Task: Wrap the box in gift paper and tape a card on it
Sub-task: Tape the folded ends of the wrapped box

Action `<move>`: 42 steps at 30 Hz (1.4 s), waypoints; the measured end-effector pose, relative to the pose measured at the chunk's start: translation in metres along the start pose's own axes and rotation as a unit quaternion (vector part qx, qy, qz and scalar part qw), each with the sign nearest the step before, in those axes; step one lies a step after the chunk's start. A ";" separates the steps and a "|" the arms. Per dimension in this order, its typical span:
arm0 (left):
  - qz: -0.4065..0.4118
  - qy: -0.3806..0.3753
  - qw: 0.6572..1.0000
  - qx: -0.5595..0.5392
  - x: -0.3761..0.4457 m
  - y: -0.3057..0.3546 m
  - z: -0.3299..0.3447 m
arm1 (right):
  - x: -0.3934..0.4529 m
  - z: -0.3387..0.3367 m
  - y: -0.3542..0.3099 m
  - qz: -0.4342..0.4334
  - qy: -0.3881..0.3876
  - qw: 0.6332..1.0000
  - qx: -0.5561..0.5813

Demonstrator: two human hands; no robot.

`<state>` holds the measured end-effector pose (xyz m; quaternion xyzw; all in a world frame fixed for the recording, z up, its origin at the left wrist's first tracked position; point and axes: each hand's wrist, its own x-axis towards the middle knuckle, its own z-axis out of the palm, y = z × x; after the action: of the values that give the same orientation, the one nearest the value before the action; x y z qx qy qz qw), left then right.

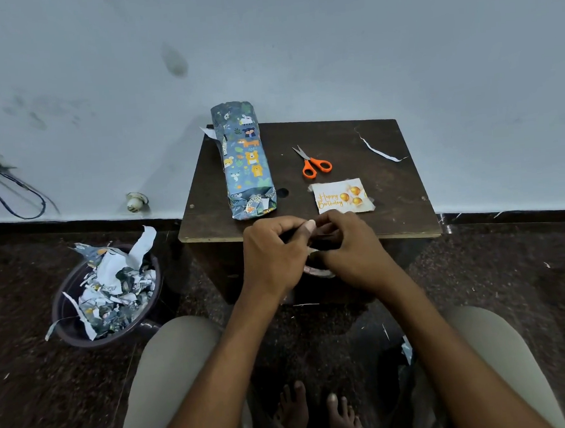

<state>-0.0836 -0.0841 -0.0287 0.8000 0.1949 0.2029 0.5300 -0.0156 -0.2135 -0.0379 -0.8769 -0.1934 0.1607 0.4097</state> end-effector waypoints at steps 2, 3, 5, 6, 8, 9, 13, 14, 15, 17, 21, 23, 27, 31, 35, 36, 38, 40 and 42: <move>-0.002 0.006 1.000 -0.010 0.000 0.000 -0.001 | -0.002 0.003 -0.004 -0.039 -0.008 0.999 -0.016; -0.005 0.008 1.000 -0.013 0.001 0.000 0.000 | -0.004 0.004 -0.007 -0.049 -0.013 0.999 -0.017; -0.011 0.012 1.000 -0.019 0.000 0.000 -0.001 | -0.005 0.001 -0.011 -0.047 -0.047 0.998 -0.012; -0.012 0.018 1.000 -0.021 0.000 0.000 -0.001 | -0.004 -0.001 -0.011 -0.038 -0.071 0.997 0.002; -0.010 0.031 0.999 -0.020 0.003 -0.001 -0.004 | 0.003 -0.007 -0.010 -0.022 -0.081 0.995 0.054; -0.010 0.036 0.999 -0.022 0.004 -0.001 -0.005 | 0.009 -0.009 -0.010 -0.014 -0.052 0.996 0.078; -0.049 0.023 0.995 -0.079 0.008 0.000 -0.008 | 0.057 -0.019 -0.008 -0.011 0.162 0.986 0.036; -0.053 0.017 0.995 -0.084 0.008 0.000 -0.008 | 0.071 -0.021 -0.008 -0.008 0.197 0.980 0.021; -0.053 0.012 0.995 -0.086 0.008 0.000 -0.009 | 0.085 -0.022 -0.009 -0.003 0.219 0.976 0.013; -0.054 0.005 0.994 -0.090 0.009 0.001 -0.010 | 0.111 -0.020 -0.009 0.012 0.230 0.973 -0.005; -0.060 0.004 0.992 -0.111 0.011 0.000 -0.013 | 0.144 -0.011 -0.009 0.023 0.193 0.978 -0.072; -0.063 0.003 0.991 -0.121 0.012 0.000 -0.014 | 0.153 -0.005 -0.006 0.021 0.176 0.977 -0.116; -0.054 -0.014 0.989 -0.134 0.015 0.002 -0.015 | 0.153 -0.003 -0.015 0.035 0.172 0.974 -0.142; -0.033 -0.042 0.990 -0.133 0.024 0.012 -0.012 | 0.154 -0.015 -0.036 0.070 0.110 0.971 -0.198; -0.015 -0.040 0.987 -0.155 0.041 0.026 -0.007 | 0.160 -0.016 -0.043 0.064 0.065 0.964 -0.251; -0.014 -0.042 0.986 -0.161 0.045 0.029 -0.006 | 0.161 -0.016 -0.042 0.062 0.059 0.965 -0.249; -0.020 -0.046 0.985 -0.165 0.053 0.035 -0.005 | 0.165 -0.022 -0.039 0.062 0.061 0.973 -0.215; -0.027 -0.051 0.985 -0.164 0.062 0.041 -0.002 | 0.167 -0.033 -0.033 0.068 0.089 0.981 -0.158; -0.031 -0.052 0.984 -0.166 0.071 0.049 0.002 | 0.164 -0.050 -0.028 0.079 0.127 0.983 -0.108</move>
<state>-0.0178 -0.0656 0.0247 0.7041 0.1554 0.1743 0.6706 0.1435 -0.1524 -0.0060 -0.9417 -0.0862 0.0586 0.3198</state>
